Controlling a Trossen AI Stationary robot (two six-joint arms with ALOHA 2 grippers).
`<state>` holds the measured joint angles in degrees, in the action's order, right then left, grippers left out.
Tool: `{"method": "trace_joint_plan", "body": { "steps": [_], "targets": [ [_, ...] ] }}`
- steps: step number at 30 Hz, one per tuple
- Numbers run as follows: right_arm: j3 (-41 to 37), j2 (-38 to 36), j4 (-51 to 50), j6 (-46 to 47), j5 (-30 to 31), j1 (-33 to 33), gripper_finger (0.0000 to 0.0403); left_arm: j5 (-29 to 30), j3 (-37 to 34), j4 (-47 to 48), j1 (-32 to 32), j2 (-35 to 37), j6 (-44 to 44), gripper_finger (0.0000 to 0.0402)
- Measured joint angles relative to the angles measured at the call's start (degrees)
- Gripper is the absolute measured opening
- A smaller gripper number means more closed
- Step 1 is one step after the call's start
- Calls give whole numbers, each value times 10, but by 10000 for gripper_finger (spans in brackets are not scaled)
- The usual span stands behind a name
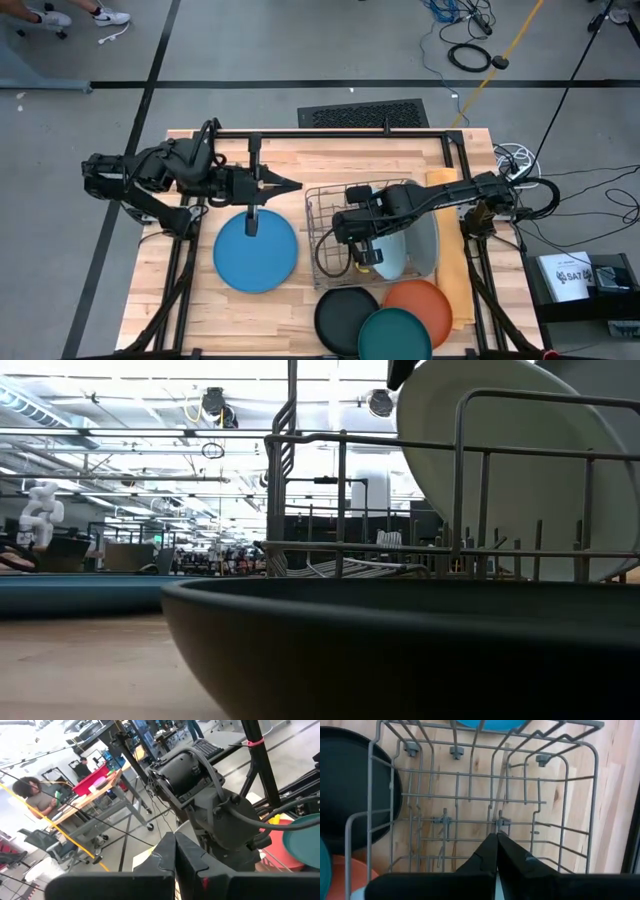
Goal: Sort dishes
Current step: Put the light blue plate into the dish rack
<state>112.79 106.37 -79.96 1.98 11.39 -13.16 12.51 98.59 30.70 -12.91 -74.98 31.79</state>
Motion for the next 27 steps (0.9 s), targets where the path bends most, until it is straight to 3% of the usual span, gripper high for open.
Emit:
{"method": "trace_joint_plan", "body": {
  "steps": [12,23,27],
  "targets": [
    [63,-3,-102,38,50,-5,0,0,0,-1,0,0,0,0],
    [70,-18,-94,14,48,-9,0,0,0,0,0,0,-2,0],
    [70,-10,-81,-10,21,-8,0,0,0,-1,0,0,-2,0]
  ]
}}
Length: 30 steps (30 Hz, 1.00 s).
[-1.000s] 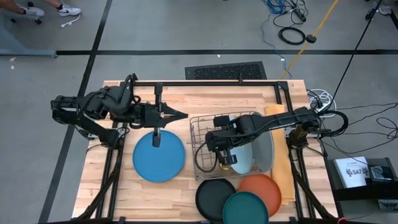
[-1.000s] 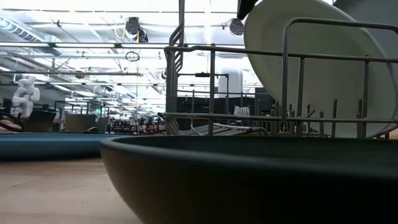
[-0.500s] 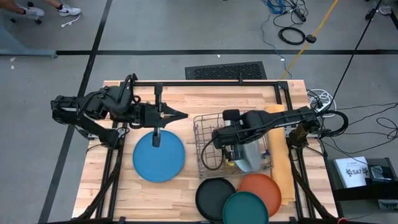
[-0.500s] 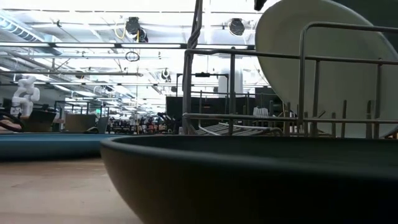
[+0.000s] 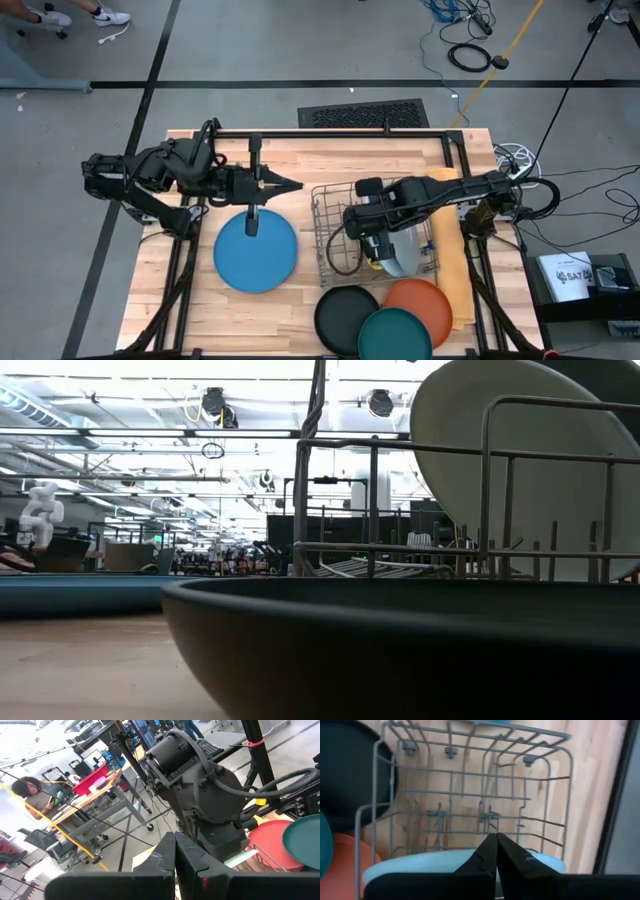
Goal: Sort dishes
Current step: Put the light blue plate into the dish rack, then adjust the dish rack
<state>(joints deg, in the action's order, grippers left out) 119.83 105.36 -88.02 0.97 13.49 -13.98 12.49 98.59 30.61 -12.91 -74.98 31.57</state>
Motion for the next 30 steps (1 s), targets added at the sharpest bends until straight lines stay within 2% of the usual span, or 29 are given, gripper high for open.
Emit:
{"method": "trace_joint_plan", "body": {
  "steps": [11,30],
  "targets": [
    [0,46,-19,-27,-19,8,0,0,0,-1,0,0,-13,0],
    [0,12,-20,25,-33,9,0,0,0,5,0,0,-15,0]
  ]
}}
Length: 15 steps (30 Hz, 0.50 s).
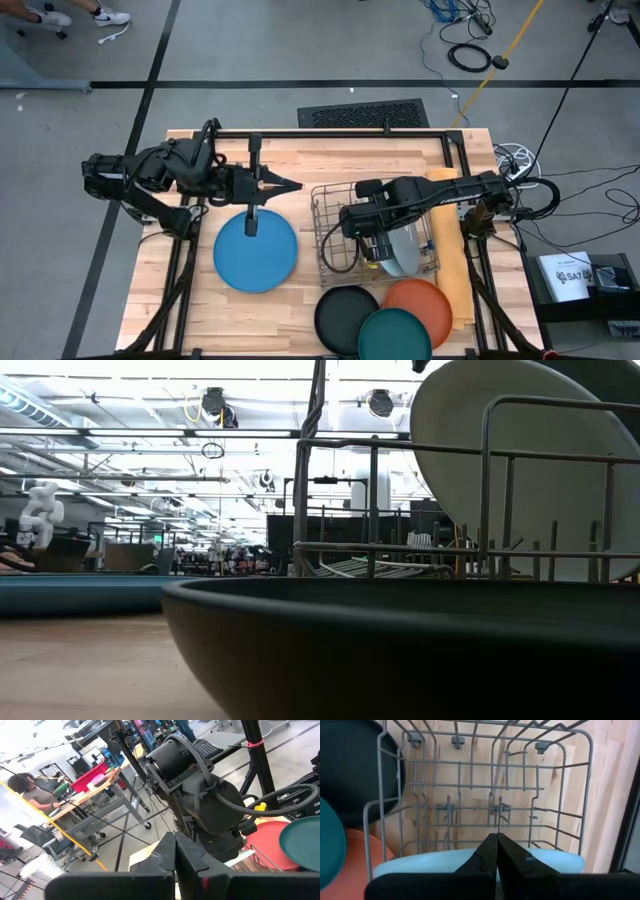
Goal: Sort dishes
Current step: Adjust the dish rack
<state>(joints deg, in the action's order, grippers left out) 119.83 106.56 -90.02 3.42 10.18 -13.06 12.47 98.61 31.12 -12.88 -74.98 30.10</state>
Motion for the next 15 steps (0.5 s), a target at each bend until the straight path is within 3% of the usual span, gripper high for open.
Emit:
{"method": "trace_joint_plan", "body": {
  "steps": [10,15],
  "targets": [
    [0,13,0,-7,1,0,0,0,0,9,0,0,-14,0],
    [0,1,0,-10,50,-8,0,0,0,92,0,0,-34,0]
  ]
}}
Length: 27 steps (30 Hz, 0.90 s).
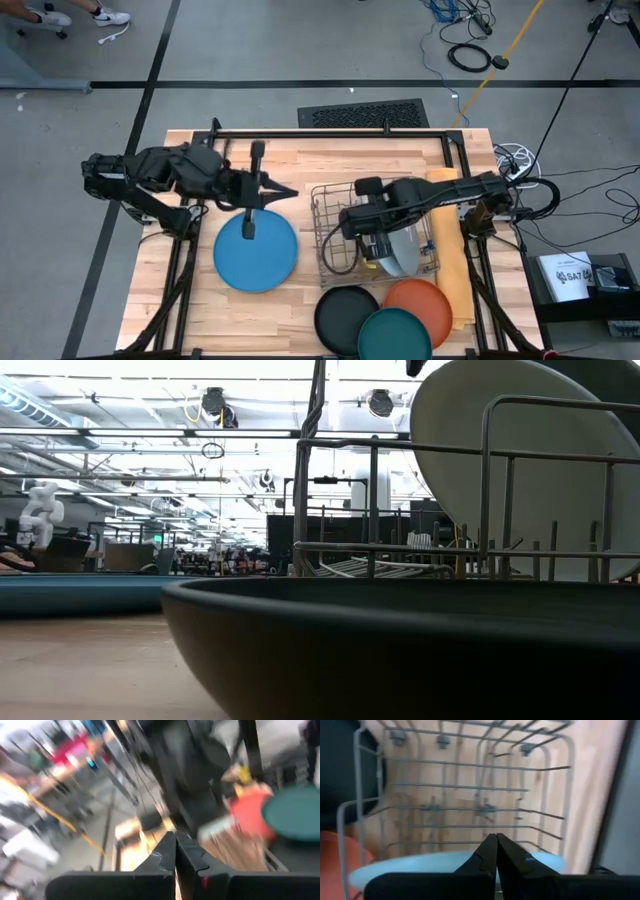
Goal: Sort dishes
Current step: Adjust the dish rack
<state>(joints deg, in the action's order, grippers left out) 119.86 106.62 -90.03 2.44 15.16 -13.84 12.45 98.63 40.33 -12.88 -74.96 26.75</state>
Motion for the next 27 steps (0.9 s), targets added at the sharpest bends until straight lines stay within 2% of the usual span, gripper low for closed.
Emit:
{"method": "trace_joint_plan", "body": {
  "steps": [4,8,13,16,19,23,27],
  "targets": [
    [27,-29,0,6,24,-10,0,0,0,120,0,0,-53,0],
    [64,-58,2,7,60,-19,0,0,-33,183,0,1,-120,0],
    [82,-108,25,-3,95,-29,0,-2,-106,219,-5,0,-207,0],
    [82,-134,32,-3,111,-34,0,-2,-166,202,-18,0,-232,0],
    [82,-157,32,-1,128,-40,0,-2,-235,86,-40,0,-185,0],
    [82,-172,32,-1,139,-43,0,-3,-318,-112,-58,-8,-68,0],
    [82,-172,32,7,133,-43,0,33,-333,-143,-60,-32,75,10]
  ]
}}
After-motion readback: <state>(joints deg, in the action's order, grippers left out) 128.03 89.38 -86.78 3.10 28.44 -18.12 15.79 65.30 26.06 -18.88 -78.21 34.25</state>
